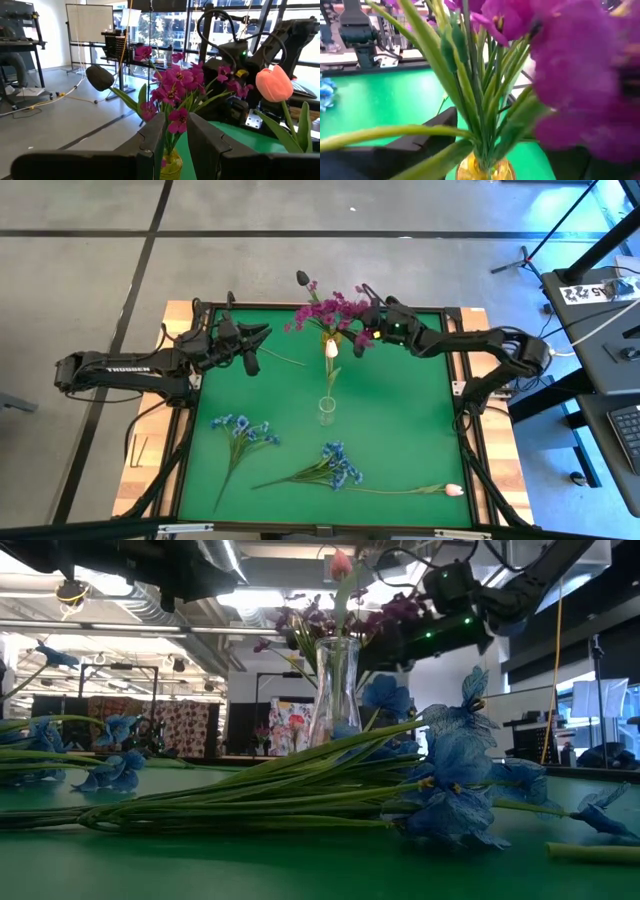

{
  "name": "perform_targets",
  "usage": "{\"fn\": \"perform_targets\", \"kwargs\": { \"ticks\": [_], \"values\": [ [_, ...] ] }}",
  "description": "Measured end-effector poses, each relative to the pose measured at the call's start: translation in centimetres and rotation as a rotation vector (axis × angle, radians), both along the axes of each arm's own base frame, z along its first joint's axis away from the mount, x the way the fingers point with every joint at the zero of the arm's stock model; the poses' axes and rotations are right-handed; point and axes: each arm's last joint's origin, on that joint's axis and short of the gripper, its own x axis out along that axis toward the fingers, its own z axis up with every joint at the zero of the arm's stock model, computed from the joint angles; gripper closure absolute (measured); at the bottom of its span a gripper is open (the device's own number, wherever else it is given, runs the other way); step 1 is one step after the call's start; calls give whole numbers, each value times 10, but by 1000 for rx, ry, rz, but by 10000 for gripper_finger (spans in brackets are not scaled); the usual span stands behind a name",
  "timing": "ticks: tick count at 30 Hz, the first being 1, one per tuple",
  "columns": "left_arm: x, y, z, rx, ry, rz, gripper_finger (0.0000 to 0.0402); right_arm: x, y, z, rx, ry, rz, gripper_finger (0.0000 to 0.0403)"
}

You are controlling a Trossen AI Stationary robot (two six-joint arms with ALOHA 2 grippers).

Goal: Sort flowers into vase by color
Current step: Put the purple flowers into the yellow vase

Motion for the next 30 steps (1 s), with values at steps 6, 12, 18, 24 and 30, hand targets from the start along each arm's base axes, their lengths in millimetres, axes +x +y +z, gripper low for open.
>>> {"fn": "perform_targets", "kwargs": {
  "ticks": [6, 12, 18, 24, 30],
  "values": [
    [0, 0, 0, 0, 0, 0, 326, -10, 5, 8, 7, 63, -16, 107],
    [0, 0, 0, -1, -1, 0, 326, -18, 9, 19, 7, 62, -19, 91],
    [0, 0, 0, -3, -2, -2, 326, -31, 14, 29, 18, 102, -54, 89],
    [0, 0, 0, -3, -3, -2, 326, -44, 21, 43, 18, 104, -56, 89],
    [0, 0, 0, -3, -2, -2, 326, -63, 31, 57, 27, 121, -56, 89]
  ]
}}
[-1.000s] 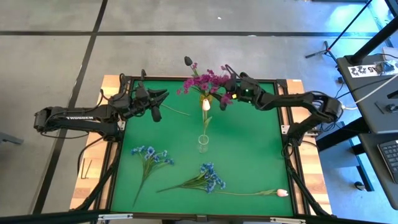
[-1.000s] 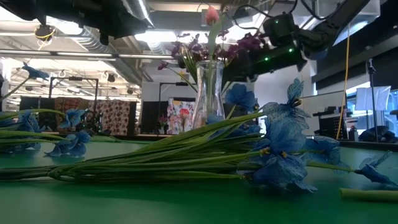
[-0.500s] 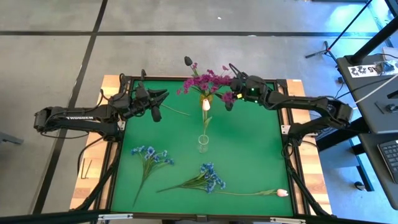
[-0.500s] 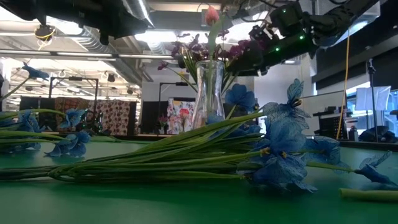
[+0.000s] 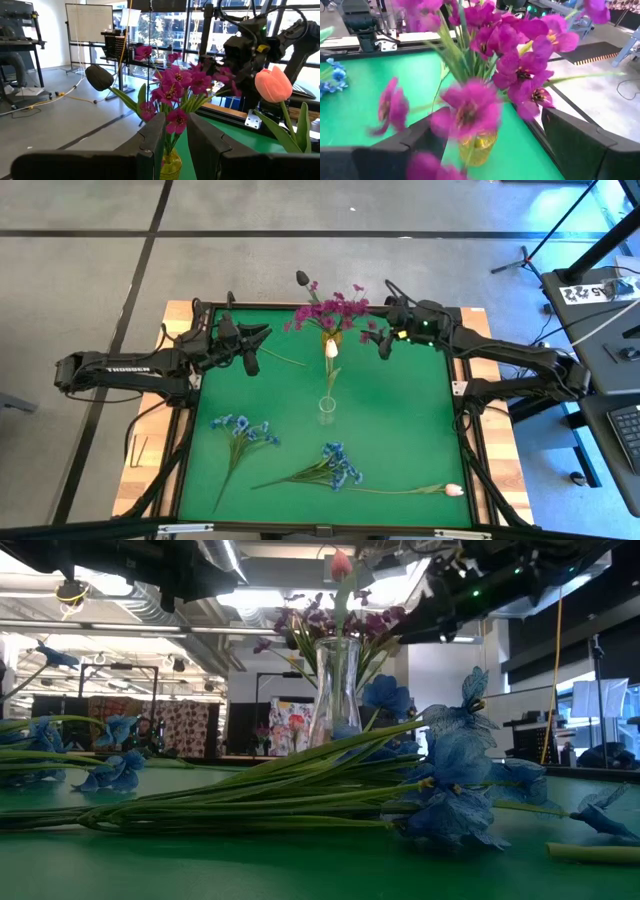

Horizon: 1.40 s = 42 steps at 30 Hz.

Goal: Sort flowers into vase by color
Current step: Put the purple flowers into the yellow vase, then put the black flower into the yellow vase

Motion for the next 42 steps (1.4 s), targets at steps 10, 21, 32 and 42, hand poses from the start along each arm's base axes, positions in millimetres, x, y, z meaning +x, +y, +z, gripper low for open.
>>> {"fn": "perform_targets", "kwargs": {
  "ticks": [10, 21, 32, 42],
  "values": [
    [0, 0, 0, -20, -14, -2, 326, -33, 21, 22, 67, -34, 76, 89],
    [1, -2, 1, -116, -84, -78, 326, -52, 71, 60, 119, -295, 618, 126],
    [3, -5, 8, -147, -112, -187, 326, -46, 123, 57, 139, -249, 673, 139],
    [0, -4, 39, -150, -102, -125, 326, -45, 154, 47, 156, -164, 620, 139]
  ]
}}
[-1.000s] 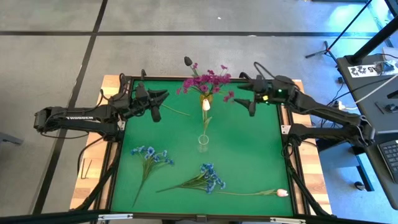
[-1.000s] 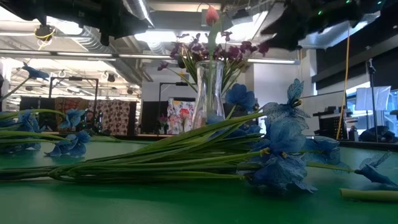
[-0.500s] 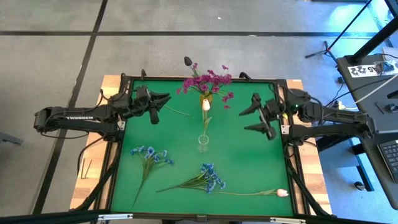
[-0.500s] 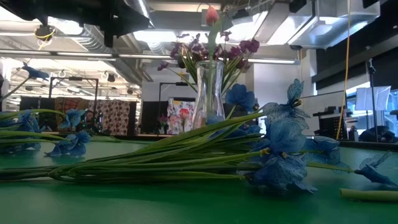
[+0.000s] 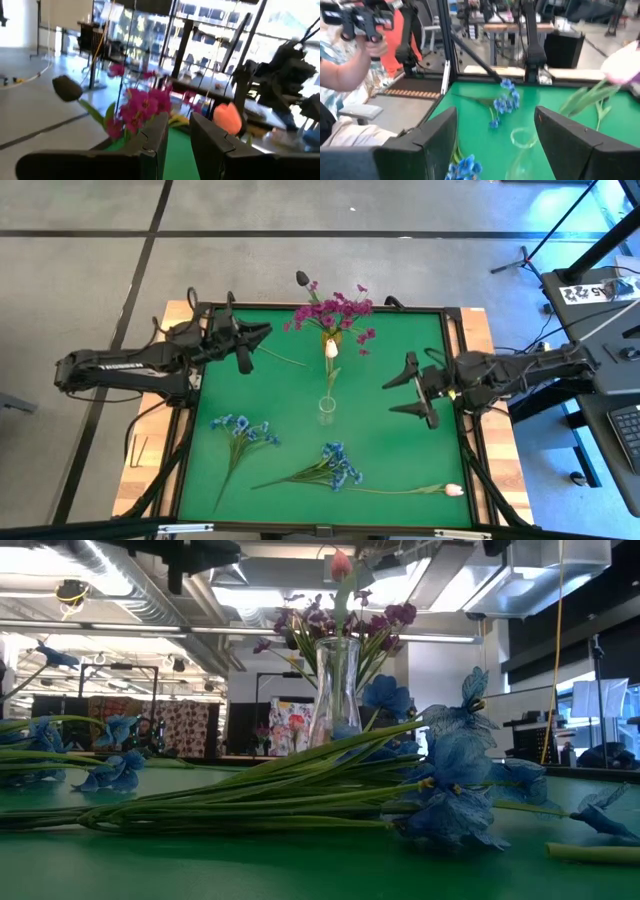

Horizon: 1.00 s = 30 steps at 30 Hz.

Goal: Sort flowers into vase by color
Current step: Put the black flower into the yellow vase

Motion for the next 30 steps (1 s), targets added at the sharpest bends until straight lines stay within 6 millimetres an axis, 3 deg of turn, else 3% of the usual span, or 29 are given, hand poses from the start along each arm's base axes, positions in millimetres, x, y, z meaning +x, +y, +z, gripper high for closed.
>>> {"fn": "perform_targets", "kwargs": {
  "ticks": [8, 18, 30],
  "values": [
    [-6, 2, 4, -123, 208, 104, 326, 1, 15, -7, -19, 50, -39, 139],
    [-10, 20, -24, -377, 373, 351, 322, 2, 10, -7, -119, 28, -158, 139],
    [10, 64, -66, -704, 450, 514, 236, 2, 9, -7, -176, 19, -192, 139]
  ]
}}
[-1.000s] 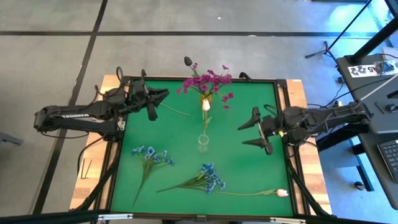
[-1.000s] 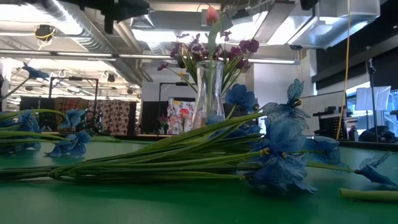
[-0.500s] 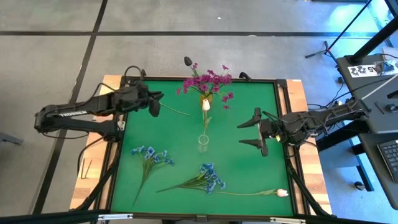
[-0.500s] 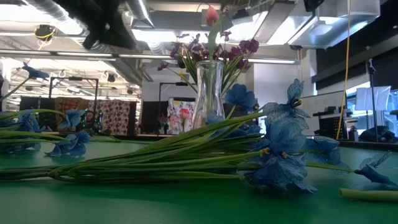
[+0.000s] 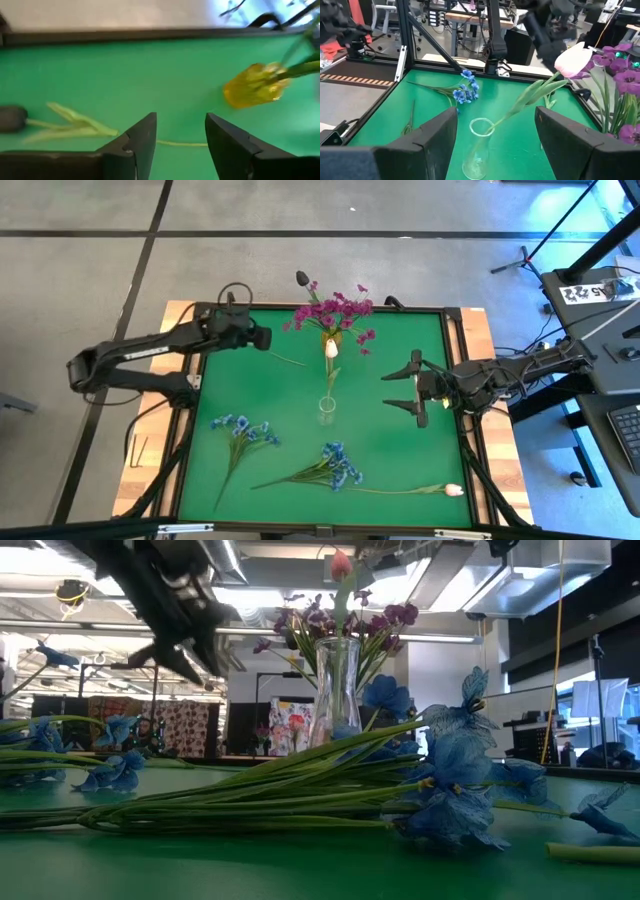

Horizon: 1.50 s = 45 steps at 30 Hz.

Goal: Sort flowers into vase by color
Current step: Put the black flower into the yellow vase

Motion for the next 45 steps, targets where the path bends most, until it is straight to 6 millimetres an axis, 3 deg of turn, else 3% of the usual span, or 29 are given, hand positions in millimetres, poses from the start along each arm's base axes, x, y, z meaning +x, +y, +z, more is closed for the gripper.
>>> {"fn": "perform_targets", "kwargs": {
  "ticks": [7, 12, 22, 32, 45],
  "values": [
    [11, 18, -31, -185, 61, 40, 223, 0, 0, 0, -16, -1, 2, 139],
    [10, 27, -41, -282, 44, 65, 223, 0, 0, 0, -24, -1, 3, 139],
    [-14, 43, -51, -514, 39, 266, 223, 0, 0, 0, -47, -1, 10, 139],
    [-29, 65, -63, -576, 32, 391, 223, 0, 0, 0, -49, 0, 11, 139],
    [-22, 96, -104, -786, -29, 478, 223, -1, 0, -3, -63, 29, 13, 139]
  ]
}}
